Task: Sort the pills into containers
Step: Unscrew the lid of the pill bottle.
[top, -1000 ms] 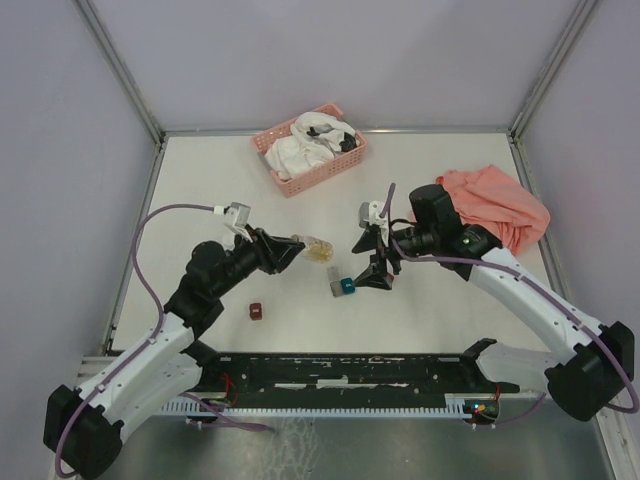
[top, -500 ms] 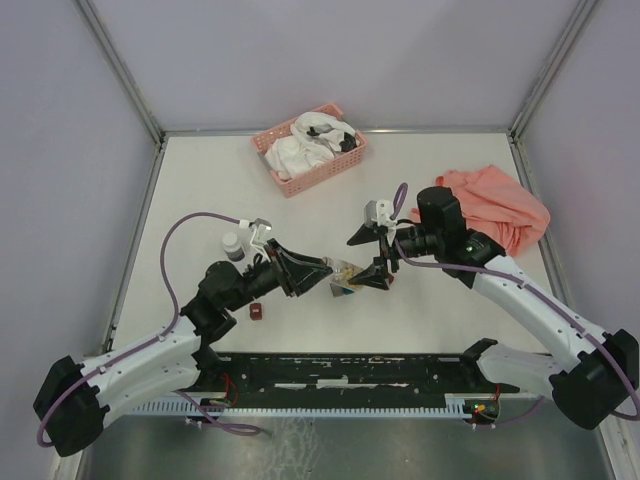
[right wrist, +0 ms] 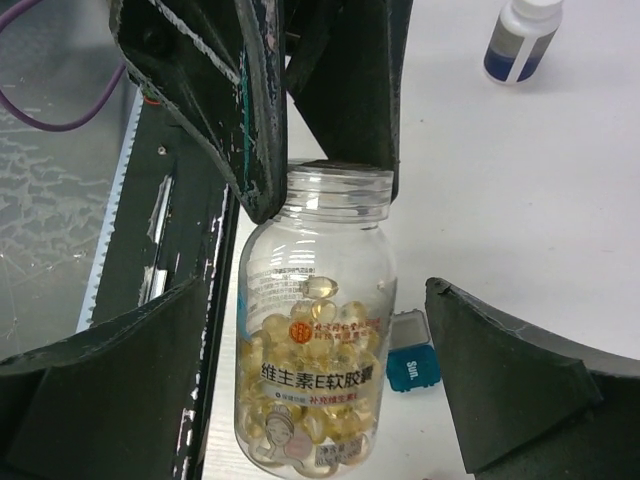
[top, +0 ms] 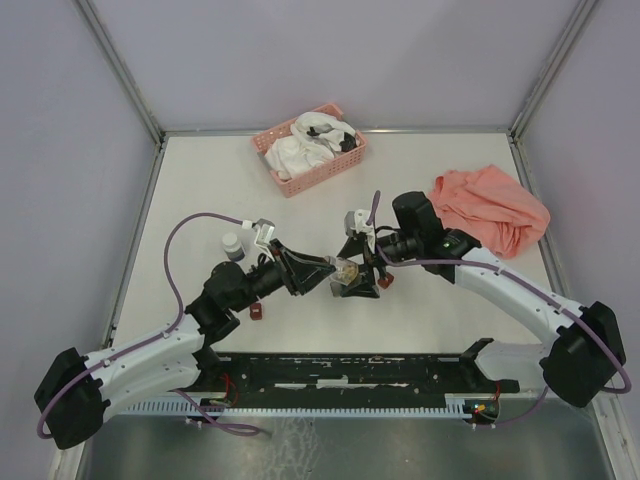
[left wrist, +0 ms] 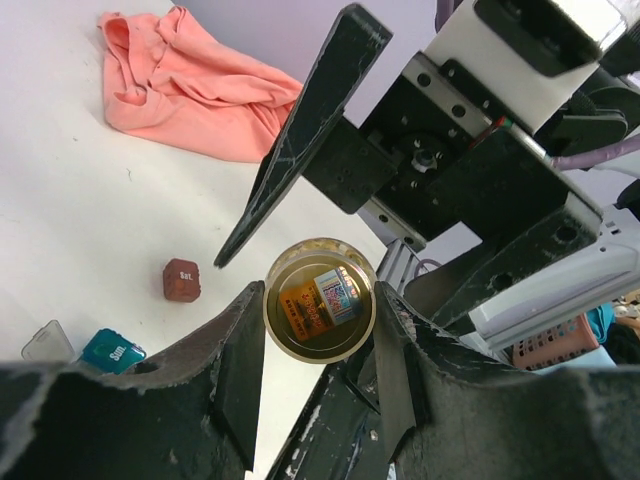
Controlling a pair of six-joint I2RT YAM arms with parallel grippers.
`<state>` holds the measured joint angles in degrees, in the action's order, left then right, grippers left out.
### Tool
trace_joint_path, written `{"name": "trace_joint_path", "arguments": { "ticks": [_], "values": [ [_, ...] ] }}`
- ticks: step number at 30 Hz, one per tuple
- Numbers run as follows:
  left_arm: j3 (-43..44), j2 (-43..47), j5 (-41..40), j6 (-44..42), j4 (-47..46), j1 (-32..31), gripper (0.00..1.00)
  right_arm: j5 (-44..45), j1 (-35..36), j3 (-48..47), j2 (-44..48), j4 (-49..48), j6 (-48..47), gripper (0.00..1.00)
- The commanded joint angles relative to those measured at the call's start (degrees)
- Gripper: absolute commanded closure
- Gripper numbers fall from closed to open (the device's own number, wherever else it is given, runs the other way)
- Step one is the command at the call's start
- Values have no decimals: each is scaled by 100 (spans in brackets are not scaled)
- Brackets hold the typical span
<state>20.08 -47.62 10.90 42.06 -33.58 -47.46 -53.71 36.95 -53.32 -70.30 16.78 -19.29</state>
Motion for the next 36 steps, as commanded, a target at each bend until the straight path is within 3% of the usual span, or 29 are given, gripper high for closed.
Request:
{"name": "trace_joint_path", "arguments": {
  "ticks": [1,8,24,31,36],
  "values": [
    [211,115,-214,144,-479,-59,97,202,173,28,-41,-240,111,2],
    [137,184,-371,196,-483,-66,97,208,220,188,23,-801,662,6],
    [100,164,-358,258,-575,-94,97,204,243,164,-57,-942,935,20],
    [84,188,-373,267,-571,-97,97,168,245,146,-43,-903,892,35],
    [71,204,-378,279,-554,-97,97,113,245,118,-41,-854,844,61]
  ]
}}
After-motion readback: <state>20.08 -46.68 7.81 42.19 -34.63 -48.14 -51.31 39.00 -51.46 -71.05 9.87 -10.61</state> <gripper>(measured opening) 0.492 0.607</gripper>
